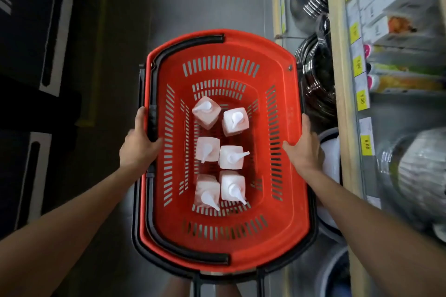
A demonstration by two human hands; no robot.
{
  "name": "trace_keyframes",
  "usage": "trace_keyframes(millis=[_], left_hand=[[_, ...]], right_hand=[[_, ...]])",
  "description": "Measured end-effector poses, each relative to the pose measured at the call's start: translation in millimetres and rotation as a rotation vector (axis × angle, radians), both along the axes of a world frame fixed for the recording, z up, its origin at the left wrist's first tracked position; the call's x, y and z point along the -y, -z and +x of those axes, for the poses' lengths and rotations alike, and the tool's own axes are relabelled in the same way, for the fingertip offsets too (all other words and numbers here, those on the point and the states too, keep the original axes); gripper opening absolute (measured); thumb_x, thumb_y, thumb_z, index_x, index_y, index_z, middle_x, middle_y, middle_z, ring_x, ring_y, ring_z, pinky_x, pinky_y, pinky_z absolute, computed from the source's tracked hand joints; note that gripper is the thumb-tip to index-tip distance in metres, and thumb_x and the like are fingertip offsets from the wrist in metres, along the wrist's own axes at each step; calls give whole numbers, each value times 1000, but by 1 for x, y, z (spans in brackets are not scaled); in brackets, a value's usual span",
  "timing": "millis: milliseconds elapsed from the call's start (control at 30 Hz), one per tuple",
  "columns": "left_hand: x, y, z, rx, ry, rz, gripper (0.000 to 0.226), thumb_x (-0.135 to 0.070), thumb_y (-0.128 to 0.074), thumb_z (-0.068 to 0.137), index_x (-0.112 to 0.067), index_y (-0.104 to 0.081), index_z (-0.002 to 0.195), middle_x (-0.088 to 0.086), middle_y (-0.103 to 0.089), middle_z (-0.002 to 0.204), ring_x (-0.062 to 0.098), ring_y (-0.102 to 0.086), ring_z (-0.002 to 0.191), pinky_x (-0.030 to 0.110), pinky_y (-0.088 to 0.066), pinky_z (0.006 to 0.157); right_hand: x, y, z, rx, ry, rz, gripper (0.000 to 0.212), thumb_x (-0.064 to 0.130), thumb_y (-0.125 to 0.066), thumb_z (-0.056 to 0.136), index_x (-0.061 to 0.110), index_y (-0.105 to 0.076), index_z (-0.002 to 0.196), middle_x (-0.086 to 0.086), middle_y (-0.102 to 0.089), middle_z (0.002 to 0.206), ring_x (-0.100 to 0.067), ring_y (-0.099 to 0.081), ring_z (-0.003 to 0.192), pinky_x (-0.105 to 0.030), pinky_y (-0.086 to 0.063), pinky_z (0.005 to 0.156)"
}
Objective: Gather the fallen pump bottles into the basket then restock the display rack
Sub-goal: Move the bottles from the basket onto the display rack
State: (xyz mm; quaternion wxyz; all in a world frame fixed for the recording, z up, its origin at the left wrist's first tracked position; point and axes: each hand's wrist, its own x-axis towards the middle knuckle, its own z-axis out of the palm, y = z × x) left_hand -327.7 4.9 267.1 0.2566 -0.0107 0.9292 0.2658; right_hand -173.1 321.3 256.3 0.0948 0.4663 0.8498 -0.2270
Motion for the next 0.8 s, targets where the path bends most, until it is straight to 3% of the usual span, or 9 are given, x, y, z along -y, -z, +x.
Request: trace_keyframes(millis=[100,233,400,500,567,600,700,800], left_hand=[[-4,11,7,-46,10,-28,88,-46,-64,82,-38,-6,147,17,-53,126,33,-59,108,45,-48,84],[-10,17,15,-58,-14,-92,87,-50,-61,84,-36,-4,148,17,-46,132,36,-58,109,48,-49,84],[-14,20,16,13,-11,-89,91,-48,-62,83,-33,-1,149,15,-34,139,36,-50,119,53,-48,92],[-19,15,24,-192,125,-118,85,-35,-62,86,-10,-12,150,20,-24,149,38,-26,137,53,-28,111],[-27,9,35,-356,353,-86,73,-26,-62,87,-3,-25,145,22,-29,147,37,-26,137,51,-26,113],[-32,7,42,-343,436,-40,68,-23,-62,87,-3,-30,143,19,-35,144,34,-32,134,48,-31,111],[-43,7,72,-77,566,36,62,-27,-61,89,-9,-34,142,9,-43,139,25,-44,128,39,-42,101],[-40,27,102,158,652,-80,68,-32,-62,88,-15,-29,145,6,-38,144,24,-42,130,41,-41,103]], right_hand=[[-4,11,3,23,-2,9,84,27,-65,82,34,-13,148,-17,-54,117,-39,-57,106,-48,-49,85],[-5,16,4,76,-48,35,84,31,-63,87,31,-9,151,-17,-49,121,-38,-57,106,-47,-47,86],[-2,13,3,101,-47,-2,87,31,-64,87,23,-8,152,-18,-40,130,-39,-55,109,-48,-48,85],[11,7,6,105,-131,125,81,24,-67,82,13,-21,148,-19,-32,142,-39,-38,127,-50,-40,101],[26,0,9,20,-290,231,66,21,-67,80,8,-39,138,-19,-39,138,-38,-40,124,-48,-37,100],[34,-3,10,-21,-382,211,56,20,-64,81,8,-46,133,-17,-46,132,-37,-45,119,-46,-39,97],[56,0,24,-21,-590,-22,36,17,-57,87,8,-55,122,-11,-58,114,-31,-55,109,-42,-44,89],[72,15,49,84,-676,-154,32,20,-54,89,8,-56,119,-8,-57,111,-28,-57,105,-42,-48,85]])
